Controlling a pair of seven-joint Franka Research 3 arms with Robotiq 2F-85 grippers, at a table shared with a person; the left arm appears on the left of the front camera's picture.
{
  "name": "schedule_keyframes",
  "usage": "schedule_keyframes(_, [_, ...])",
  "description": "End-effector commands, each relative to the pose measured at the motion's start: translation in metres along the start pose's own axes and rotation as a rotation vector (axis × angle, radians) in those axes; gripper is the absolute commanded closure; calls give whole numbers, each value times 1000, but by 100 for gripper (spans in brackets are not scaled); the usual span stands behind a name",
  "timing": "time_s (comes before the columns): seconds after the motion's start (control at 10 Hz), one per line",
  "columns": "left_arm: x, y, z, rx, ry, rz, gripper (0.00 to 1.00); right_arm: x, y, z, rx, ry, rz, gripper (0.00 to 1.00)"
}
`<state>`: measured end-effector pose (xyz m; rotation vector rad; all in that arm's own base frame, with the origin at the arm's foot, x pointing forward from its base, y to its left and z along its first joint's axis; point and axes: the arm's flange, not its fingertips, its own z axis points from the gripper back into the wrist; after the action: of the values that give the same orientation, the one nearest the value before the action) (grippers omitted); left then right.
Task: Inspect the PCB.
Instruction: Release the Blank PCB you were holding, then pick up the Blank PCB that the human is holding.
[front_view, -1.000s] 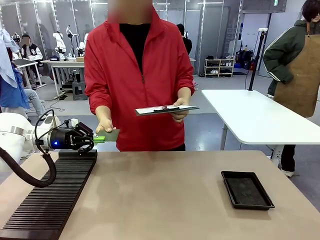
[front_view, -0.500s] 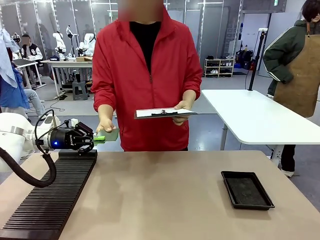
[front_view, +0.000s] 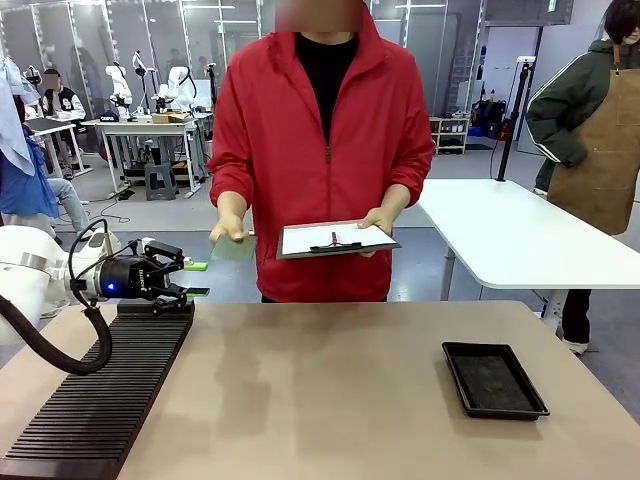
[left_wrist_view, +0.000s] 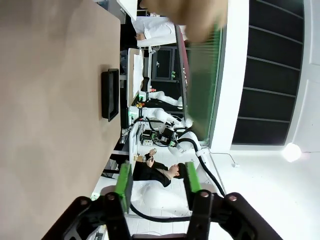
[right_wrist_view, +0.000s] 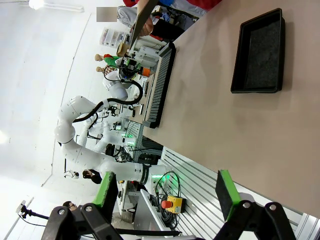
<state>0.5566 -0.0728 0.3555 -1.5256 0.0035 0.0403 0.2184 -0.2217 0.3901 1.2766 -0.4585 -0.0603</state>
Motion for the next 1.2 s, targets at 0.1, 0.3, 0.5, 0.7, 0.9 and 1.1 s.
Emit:
schedule_keyframes(0.1, [1, 0, 1, -19, 9, 18, 0, 1, 0, 1, 10, -10, 16, 0])
schedule_keyframes(0.3, [1, 0, 1, -19, 9, 15, 0, 1, 0, 1, 10, -10, 16, 0])
schedule_keyframes(0.5, [1, 0, 0, -6, -8, 21, 0, 1, 0, 1, 10, -10, 16, 0])
schedule_keyframes(0.7, [0, 0, 1, 0, -1, 1, 1, 1, 0, 1, 10, -10, 16, 0])
schedule_keyframes(0.9, [0, 0, 1, 0, -1, 1, 1, 1, 0, 1, 10, -10, 16, 0])
schedule_keyframes(1.1, [0, 0, 1, 0, -1, 1, 1, 1, 0, 1, 10, -10, 16, 0])
